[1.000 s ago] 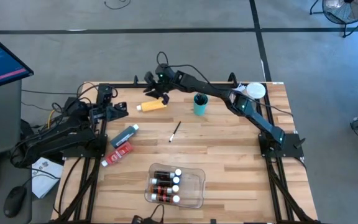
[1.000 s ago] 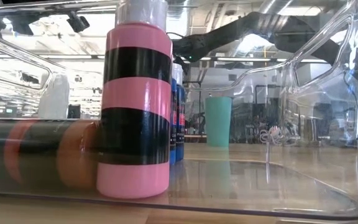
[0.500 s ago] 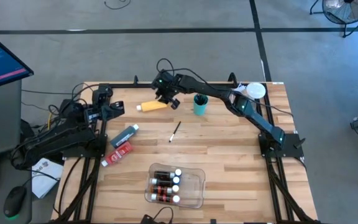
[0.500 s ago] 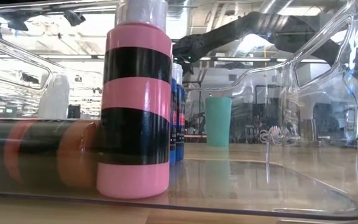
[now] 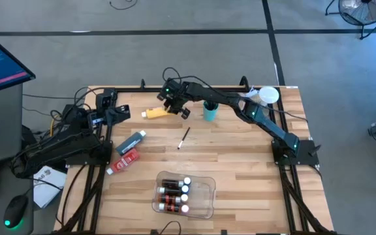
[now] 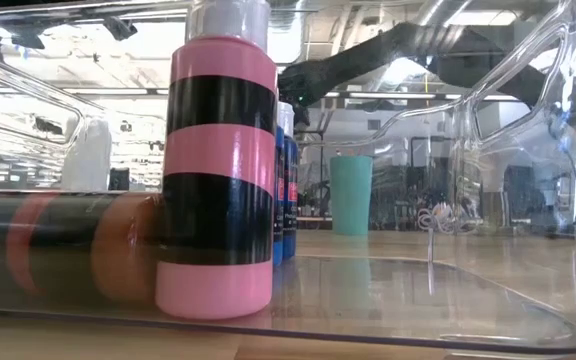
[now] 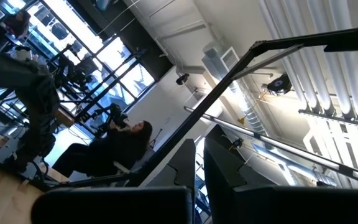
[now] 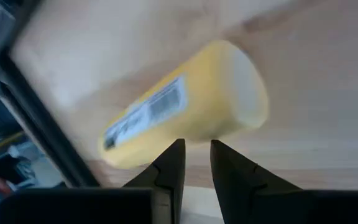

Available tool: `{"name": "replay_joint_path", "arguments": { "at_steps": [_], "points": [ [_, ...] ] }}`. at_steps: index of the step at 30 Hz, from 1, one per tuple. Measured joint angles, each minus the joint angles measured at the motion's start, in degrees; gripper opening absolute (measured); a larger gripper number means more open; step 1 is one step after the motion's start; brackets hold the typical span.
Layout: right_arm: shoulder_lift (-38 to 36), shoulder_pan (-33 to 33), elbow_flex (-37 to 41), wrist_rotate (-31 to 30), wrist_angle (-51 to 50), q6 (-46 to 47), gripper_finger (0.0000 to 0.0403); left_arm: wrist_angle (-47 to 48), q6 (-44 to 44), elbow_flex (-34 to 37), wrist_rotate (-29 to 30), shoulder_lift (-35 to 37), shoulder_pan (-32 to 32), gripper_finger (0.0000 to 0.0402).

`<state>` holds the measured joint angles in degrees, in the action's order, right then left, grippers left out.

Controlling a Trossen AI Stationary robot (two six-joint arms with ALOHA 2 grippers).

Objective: Pick & Place Paint Supplies
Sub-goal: Put the yellow paint bottle into the transparent bin

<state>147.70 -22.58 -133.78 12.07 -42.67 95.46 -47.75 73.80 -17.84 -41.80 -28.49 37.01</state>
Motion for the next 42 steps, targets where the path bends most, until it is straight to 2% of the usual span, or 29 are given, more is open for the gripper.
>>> {"name": "replay_joint_path", "arguments": {
  "at_steps": [7,13,16,27,33,37,40,42],
  "points": [
    [2.52,1.83,0.0,2.92,3.25,2.28,0.007,-0.11,0.0,-0.01,0.28,0.0,0.0,0.0002],
    [2.45,2.01,-0.97,5.45,5.56,-5.09,0.007,-0.22,0.17,-0.01,0.26,0.02,0.0,0.0002],
    [1.37,2.62,-1.18,6.02,11.98,-7.54,0.007,-0.26,-0.18,-0.01,0.24,0.0,0.02,0.0002],
    [1.11,4.1,-1.13,6.23,29.46,-7.47,0.007,0.1,-1.81,0.0,1.71,-1.15,0.03,0.0002],
    [0.85,4.96,-1.16,11.9,38.76,-8.01,0.007,1.15,-5.69,-0.43,3.48,-4.25,1.06,0.0001],
    [-2.9,5.87,-1.16,10.97,37.6,-12.33,0.007,11.14,-14.81,-4.93,2.77,-5.41,1.33,0.0001],
    [-7.68,6.3,-1.16,9.66,32.92,-18.65,0.007,23.55,-25.1,-11.07,2.68,-5.35,1.33,0.0001],
    [-11.11,6.38,-1.09,7.55,26.81,-24.49,0.007,35.07,-33.19,-15.66,4.42,-5.26,1.31,0.0001]
  ]
}}
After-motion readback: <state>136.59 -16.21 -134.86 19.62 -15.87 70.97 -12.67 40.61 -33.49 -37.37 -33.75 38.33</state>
